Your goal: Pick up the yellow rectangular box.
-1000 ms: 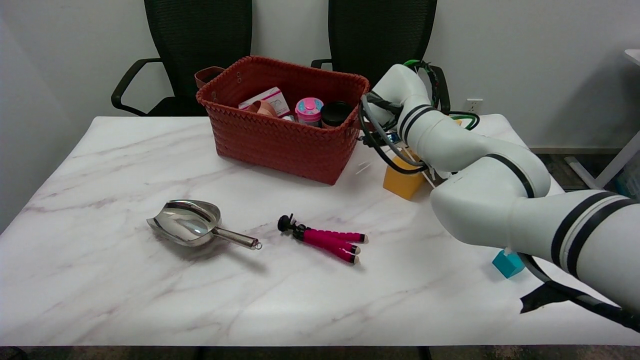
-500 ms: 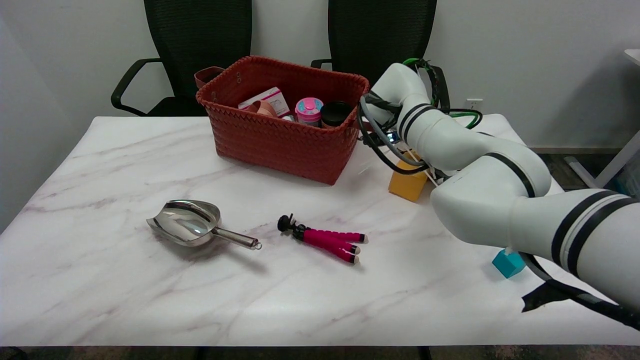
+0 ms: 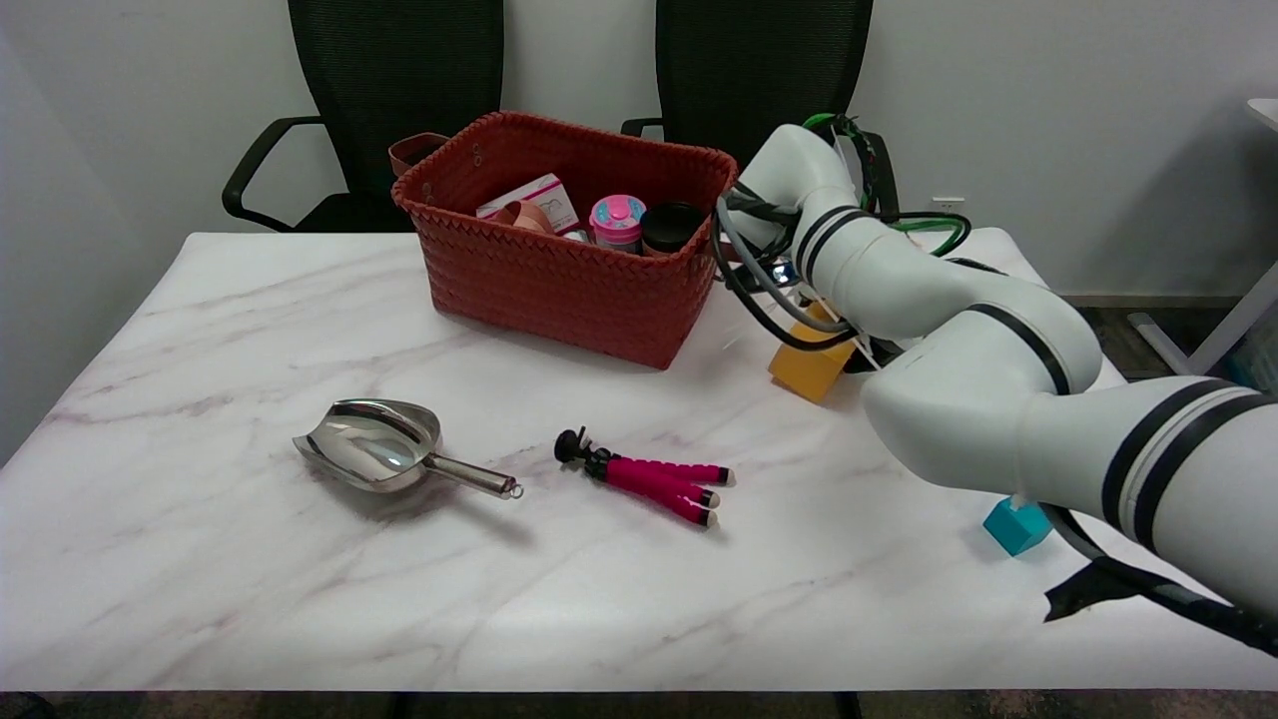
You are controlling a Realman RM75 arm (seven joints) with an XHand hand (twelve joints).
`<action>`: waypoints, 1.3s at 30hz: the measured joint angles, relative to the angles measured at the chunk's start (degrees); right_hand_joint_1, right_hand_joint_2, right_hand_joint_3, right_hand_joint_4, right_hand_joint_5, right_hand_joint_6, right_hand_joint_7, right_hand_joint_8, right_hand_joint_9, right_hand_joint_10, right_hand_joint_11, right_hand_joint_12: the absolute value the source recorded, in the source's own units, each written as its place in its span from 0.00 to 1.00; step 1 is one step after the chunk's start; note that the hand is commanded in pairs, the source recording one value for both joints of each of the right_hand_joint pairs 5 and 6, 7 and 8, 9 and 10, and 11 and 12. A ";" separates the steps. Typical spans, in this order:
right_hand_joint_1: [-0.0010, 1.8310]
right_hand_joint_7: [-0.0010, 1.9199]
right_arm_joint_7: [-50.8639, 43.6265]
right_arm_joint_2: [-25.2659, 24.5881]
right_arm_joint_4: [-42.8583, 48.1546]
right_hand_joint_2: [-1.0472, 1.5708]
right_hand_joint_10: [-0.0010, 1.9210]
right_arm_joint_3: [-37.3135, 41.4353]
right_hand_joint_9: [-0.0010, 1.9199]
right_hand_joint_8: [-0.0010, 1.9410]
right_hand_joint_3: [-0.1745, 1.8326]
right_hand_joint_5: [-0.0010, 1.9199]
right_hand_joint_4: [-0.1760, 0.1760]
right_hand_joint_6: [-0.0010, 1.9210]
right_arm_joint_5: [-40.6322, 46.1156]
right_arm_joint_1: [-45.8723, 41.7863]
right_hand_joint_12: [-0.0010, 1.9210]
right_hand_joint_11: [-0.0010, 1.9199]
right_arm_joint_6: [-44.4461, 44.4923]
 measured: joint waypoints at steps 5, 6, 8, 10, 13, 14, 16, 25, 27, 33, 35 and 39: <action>0.63 0.76 -0.03 0.07 0.15 0.85 0.64 -1.24 0.64 0.75 0.35 0.52 0.50 0.52 -0.07 0.00 0.66 0.66 0.77; 0.64 0.76 -0.04 0.08 0.16 0.86 0.64 -1.50 0.64 0.76 0.35 0.53 0.50 0.53 -0.07 0.00 0.67 0.67 0.94; 0.64 0.77 -0.04 0.10 0.19 0.87 0.66 -1.94 0.66 0.76 0.35 0.53 0.50 0.53 -0.12 0.00 0.68 0.68 1.21; 0.62 0.78 -0.06 0.12 0.21 0.88 0.68 -2.37 0.68 0.77 0.35 0.54 0.50 0.54 -0.23 0.00 0.70 0.70 1.53; 0.62 0.79 -0.07 0.15 0.33 0.91 0.71 -2.85 0.71 0.78 0.33 0.54 0.50 0.54 -0.55 -0.02 0.73 0.73 1.90; 0.62 0.79 -0.07 0.15 0.38 0.92 0.71 -2.98 0.71 0.78 0.34 0.54 0.50 0.54 -0.69 -0.04 0.73 0.73 2.04; 0.62 0.80 -0.07 0.19 0.49 0.92 0.72 -3.22 0.72 0.79 0.34 0.55 0.50 0.55 -0.99 -0.07 0.74 0.74 2.36; 0.60 0.81 0.03 0.64 1.64 0.94 0.74 -3.83 0.74 0.80 0.34 0.56 0.50 0.56 -2.31 -0.37 0.74 0.74 3.56; 0.59 0.81 0.08 0.81 2.09 0.95 0.74 -3.95 0.74 0.81 0.34 0.56 0.50 0.56 -2.60 -0.41 0.74 0.74 3.72; 0.58 0.82 0.35 1.45 3.53 0.95 0.75 -4.11 0.75 0.81 0.35 0.57 0.50 0.57 -3.24 -0.65 0.74 0.74 3.81; 0.58 0.82 0.68 1.65 3.96 0.95 0.75 -4.11 0.75 0.81 0.35 0.57 0.50 0.57 -3.34 -0.77 0.74 0.74 3.62; 0.58 0.82 1.71 2.08 4.97 0.95 0.75 -4.10 0.75 0.81 0.34 0.57 0.50 0.57 -3.45 -1.09 0.74 0.74 2.83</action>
